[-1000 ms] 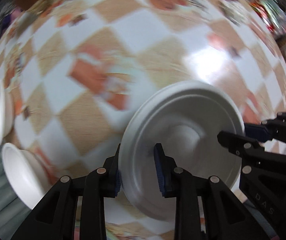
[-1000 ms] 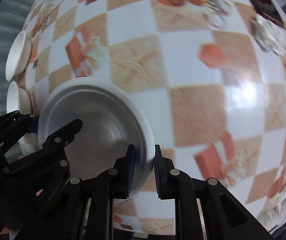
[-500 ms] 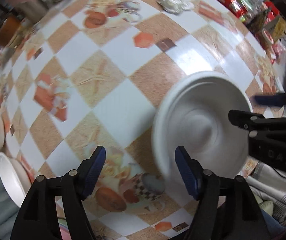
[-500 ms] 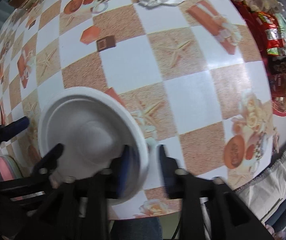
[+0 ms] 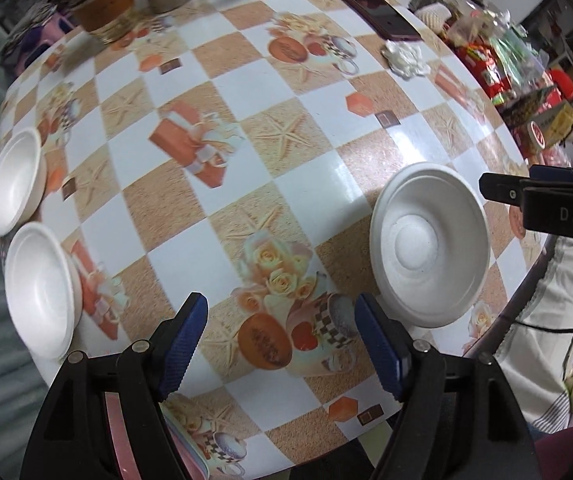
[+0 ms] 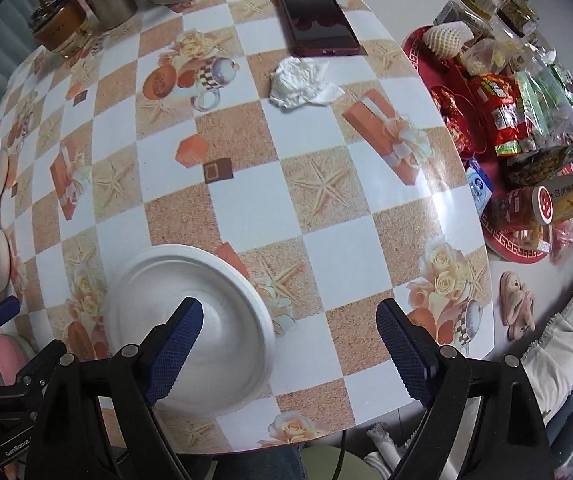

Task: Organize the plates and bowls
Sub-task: 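Carry the white bowl beside the right tool, set it down, open left tool, then move the left tool toward the next white bowl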

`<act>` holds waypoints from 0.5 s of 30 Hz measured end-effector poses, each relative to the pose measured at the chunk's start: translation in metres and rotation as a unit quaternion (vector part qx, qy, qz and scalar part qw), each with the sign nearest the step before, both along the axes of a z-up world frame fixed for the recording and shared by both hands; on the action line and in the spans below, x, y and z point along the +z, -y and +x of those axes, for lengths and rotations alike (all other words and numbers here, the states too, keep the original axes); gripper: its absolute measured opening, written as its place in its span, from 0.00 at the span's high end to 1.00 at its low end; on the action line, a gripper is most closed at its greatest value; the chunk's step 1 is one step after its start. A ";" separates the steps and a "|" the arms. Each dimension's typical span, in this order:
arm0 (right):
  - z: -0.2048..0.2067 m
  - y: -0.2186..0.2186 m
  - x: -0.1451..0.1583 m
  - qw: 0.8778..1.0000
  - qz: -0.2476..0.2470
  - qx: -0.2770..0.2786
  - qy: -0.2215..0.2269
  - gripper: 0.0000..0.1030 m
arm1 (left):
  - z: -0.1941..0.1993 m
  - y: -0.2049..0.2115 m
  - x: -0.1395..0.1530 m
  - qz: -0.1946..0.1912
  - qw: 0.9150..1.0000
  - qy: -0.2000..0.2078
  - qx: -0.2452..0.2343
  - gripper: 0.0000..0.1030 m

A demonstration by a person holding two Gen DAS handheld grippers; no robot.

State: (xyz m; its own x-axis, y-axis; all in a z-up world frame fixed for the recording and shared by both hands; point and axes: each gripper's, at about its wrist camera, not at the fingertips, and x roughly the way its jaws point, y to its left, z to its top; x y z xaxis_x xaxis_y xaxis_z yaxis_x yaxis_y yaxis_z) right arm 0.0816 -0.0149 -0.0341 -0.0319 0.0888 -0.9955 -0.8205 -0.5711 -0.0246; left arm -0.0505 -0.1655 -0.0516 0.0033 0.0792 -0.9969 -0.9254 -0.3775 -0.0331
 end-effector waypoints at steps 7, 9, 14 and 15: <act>-0.019 0.006 0.009 0.999 0.011 0.033 -0.003 0.13 | -0.011 0.010 0.007 0.014 0.999 -0.008 0.029 0.23; -0.026 0.009 0.010 0.999 0.013 0.043 -0.004 0.13 | -0.017 0.017 0.010 0.017 0.999 -0.009 0.039 0.23; -0.045 0.023 0.016 0.998 0.016 0.068 -0.004 0.13 | -0.029 0.033 0.013 0.022 0.998 -0.012 0.062 0.23; -0.050 0.027 0.017 0.997 0.017 0.074 -0.004 0.13 | -0.031 0.037 0.014 0.023 0.997 -0.012 0.067 0.23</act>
State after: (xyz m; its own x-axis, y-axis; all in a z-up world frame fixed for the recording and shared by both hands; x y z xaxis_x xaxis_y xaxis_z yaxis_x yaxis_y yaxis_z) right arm 0.0319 -0.0414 -0.0172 -0.0556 0.1165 -0.9916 -0.7281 -0.6844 -0.0396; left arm -0.0819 -0.2024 -0.0378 -0.0347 0.1224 -0.9919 -0.8673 -0.4968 -0.0309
